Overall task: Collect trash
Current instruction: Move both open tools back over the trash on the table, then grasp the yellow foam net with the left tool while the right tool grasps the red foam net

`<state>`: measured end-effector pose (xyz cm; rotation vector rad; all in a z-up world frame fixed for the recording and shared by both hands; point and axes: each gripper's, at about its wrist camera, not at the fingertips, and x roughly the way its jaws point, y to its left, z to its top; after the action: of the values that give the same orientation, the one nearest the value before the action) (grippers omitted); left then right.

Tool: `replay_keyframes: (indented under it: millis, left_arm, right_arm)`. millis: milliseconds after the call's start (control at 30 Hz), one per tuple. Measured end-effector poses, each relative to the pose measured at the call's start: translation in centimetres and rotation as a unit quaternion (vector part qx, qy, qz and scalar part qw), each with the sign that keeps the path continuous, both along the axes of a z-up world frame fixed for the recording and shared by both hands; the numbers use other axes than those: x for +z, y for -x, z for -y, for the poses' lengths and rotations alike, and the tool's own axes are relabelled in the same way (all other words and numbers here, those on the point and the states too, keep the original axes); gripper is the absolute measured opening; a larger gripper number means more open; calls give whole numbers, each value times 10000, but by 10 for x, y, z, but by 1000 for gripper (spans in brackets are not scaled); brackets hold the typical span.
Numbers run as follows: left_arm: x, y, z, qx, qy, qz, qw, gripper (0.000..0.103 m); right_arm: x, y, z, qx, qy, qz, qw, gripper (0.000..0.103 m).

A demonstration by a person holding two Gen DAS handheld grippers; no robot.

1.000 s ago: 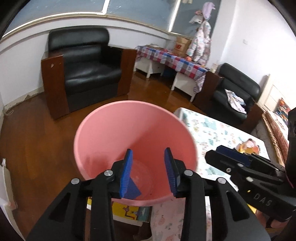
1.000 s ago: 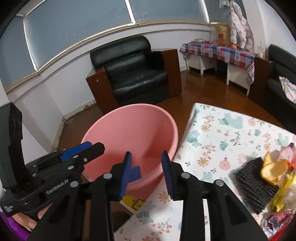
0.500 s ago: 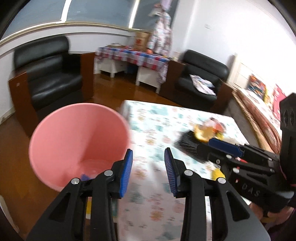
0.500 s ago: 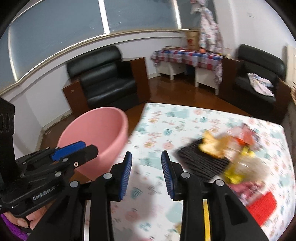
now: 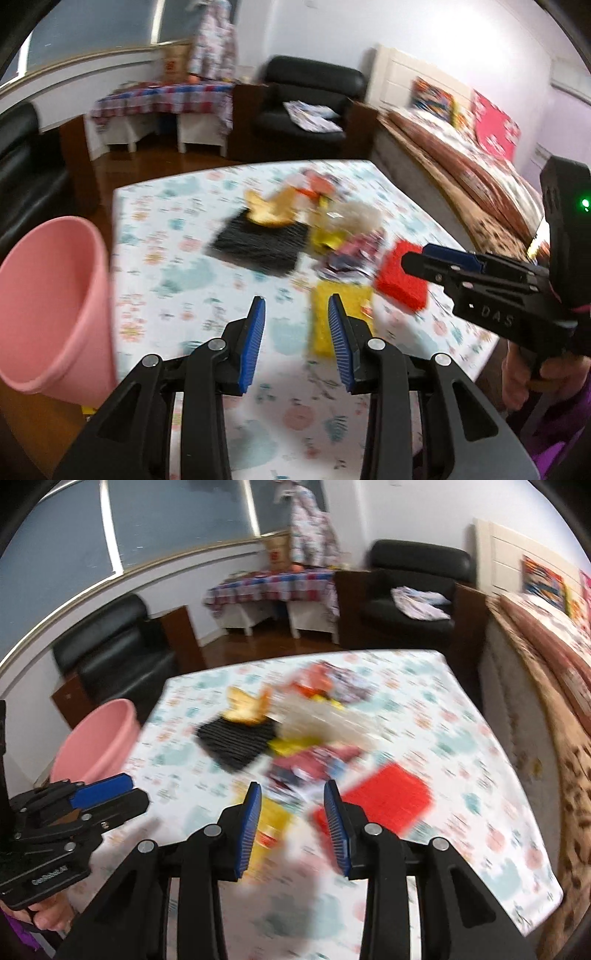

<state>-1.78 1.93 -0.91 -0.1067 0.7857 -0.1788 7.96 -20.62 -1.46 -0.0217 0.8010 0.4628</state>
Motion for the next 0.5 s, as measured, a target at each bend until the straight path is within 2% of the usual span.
replay_keyframes:
  millis: [267,367,500]
  left_arm:
    - [-26,-12,37,-543,-272,-469,9970,36]
    - [-35,-18,42,-514,-424,-596,9960,36]
    - [-46,-26,43,-435,-506,-807,9945,36]
  right_arm:
    - [-24,-9,48,-673,-161,-441,9966,41]
    - [-30,-12,54,-784,-187,-537,9953,46]
    - [-37,-18,53,-813,-185,-674,9942,46]
